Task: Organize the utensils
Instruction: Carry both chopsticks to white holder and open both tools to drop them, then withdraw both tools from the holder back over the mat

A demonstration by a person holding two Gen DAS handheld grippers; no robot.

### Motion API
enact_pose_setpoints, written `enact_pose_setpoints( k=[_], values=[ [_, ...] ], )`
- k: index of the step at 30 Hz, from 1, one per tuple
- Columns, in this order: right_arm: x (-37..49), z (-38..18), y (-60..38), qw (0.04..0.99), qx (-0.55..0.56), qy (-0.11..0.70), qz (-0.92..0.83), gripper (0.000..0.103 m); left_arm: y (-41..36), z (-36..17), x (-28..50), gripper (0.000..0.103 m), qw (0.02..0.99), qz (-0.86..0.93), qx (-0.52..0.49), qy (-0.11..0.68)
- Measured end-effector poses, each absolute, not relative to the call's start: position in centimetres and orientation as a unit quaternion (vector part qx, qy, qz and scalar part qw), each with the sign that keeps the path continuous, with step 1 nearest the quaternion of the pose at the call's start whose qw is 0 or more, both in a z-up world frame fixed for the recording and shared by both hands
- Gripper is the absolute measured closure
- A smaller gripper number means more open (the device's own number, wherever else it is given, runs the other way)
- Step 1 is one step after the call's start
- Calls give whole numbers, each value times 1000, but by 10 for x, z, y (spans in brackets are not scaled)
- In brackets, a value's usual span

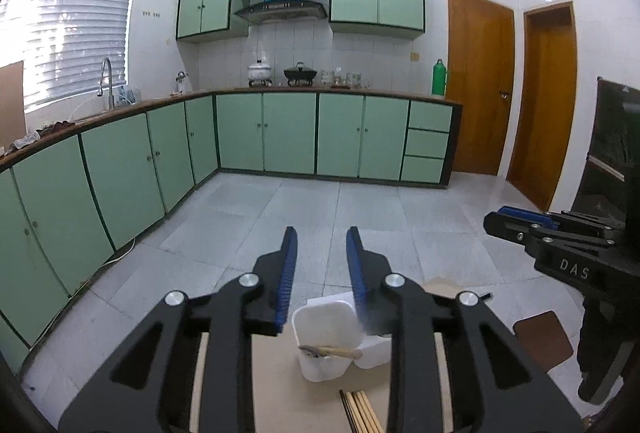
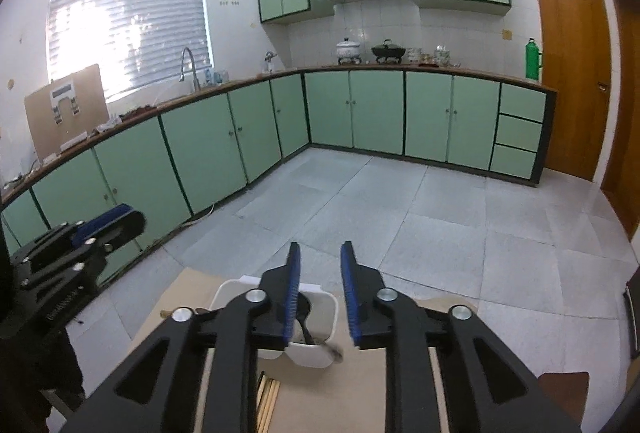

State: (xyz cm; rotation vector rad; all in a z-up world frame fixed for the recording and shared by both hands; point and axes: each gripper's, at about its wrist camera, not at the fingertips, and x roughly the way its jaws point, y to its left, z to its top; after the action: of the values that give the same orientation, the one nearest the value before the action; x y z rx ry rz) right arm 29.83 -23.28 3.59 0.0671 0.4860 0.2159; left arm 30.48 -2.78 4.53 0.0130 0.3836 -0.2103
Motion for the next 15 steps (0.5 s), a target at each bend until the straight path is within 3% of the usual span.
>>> enact_pose_setpoints(
  k=[6, 11, 15],
  values=[
    [245, 32, -249, 972, 37, 216, 88, 57, -14, 43, 251, 61, 980, -88, 17, 177],
    [196, 4, -252, 973, 39, 213, 79, 35, -6, 12, 201, 46, 977, -85, 6, 193],
    [163, -35, -243, 970, 28, 234, 65, 29, -6, -33, 168, 41, 970, -78, 22, 229]
  ],
)
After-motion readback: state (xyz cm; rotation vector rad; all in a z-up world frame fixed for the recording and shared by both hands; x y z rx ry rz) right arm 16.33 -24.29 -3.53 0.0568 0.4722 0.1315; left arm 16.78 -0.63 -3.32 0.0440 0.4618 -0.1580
